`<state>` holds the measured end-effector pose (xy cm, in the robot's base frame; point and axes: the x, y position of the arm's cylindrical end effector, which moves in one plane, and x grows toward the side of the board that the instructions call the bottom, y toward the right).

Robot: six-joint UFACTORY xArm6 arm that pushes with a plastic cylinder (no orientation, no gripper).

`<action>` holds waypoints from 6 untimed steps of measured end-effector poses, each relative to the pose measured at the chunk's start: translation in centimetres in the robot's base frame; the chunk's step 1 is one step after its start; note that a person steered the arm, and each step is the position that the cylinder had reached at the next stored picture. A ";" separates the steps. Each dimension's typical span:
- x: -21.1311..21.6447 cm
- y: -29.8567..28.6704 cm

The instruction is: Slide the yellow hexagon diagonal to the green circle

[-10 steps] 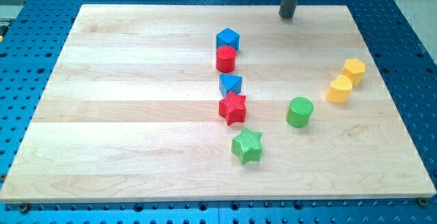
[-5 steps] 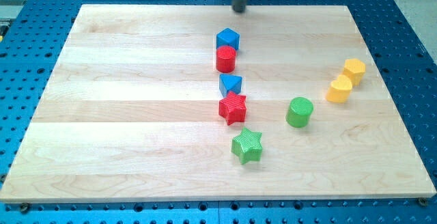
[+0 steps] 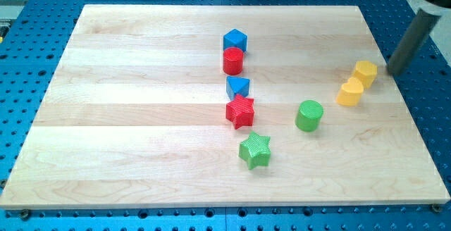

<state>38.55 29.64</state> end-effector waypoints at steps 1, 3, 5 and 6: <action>-0.8 -4.6; 5.3 -1.0; 2.0 -7.1; -0.4 -6.2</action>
